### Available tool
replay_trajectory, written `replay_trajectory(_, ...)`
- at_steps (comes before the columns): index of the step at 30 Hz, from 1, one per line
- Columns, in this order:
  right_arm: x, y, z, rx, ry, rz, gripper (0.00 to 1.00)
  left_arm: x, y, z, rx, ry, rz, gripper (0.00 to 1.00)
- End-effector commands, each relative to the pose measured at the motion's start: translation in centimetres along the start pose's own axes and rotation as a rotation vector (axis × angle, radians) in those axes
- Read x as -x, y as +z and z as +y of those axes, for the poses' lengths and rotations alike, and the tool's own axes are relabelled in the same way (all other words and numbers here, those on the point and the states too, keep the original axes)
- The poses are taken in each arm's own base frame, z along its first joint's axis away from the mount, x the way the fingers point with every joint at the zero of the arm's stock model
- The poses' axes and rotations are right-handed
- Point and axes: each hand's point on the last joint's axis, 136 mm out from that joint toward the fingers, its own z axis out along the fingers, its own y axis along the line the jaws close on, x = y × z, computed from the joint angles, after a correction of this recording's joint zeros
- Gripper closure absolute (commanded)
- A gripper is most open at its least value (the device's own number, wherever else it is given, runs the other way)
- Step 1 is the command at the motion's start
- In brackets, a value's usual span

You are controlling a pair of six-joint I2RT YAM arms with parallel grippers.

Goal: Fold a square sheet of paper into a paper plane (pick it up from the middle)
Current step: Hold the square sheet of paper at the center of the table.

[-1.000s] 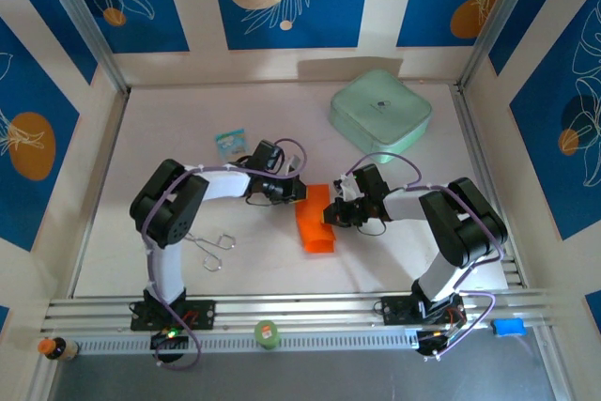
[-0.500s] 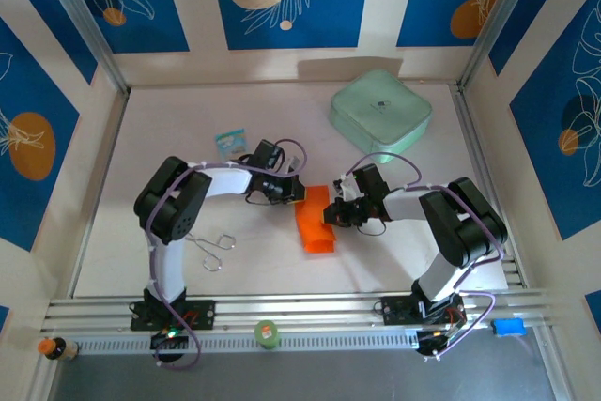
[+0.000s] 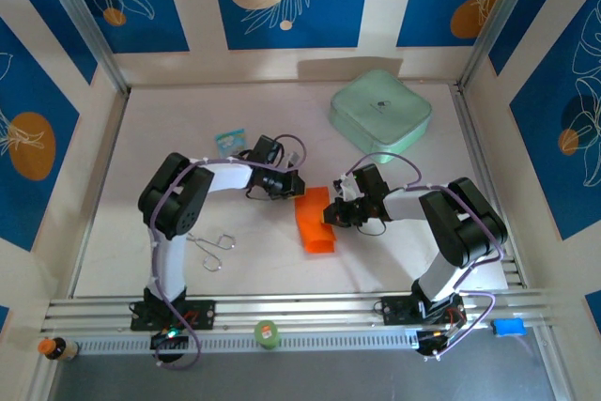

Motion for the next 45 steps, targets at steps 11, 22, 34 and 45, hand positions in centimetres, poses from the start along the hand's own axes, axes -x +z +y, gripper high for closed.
replay_trajectory(11, -0.3, 0.6, -5.0, -0.213, 0.027, -0.018, 1.00, 4.3, -0.8, 2.9, 0.113, -0.061, -0.095, 0.91)
replay_trajectory(22, 0.7, 0.7, -4.7, -0.244, 0.022, -0.028, 1.00, 6.4, -5.7, -3.1, 0.017, -0.023, -0.205, 0.89)
replay_trajectory(34, 0.7, 0.5, -4.7, -0.247, 0.004, -0.030, 1.00, -4.3, -3.6, -5.6, -0.139, -0.026, 0.017, 0.91)
replay_trajectory(45, 0.6, 0.4, -4.8, -0.245, 0.005, -0.030, 1.00, -4.4, -1.7, -5.1, -0.167, -0.049, 0.055, 0.91)
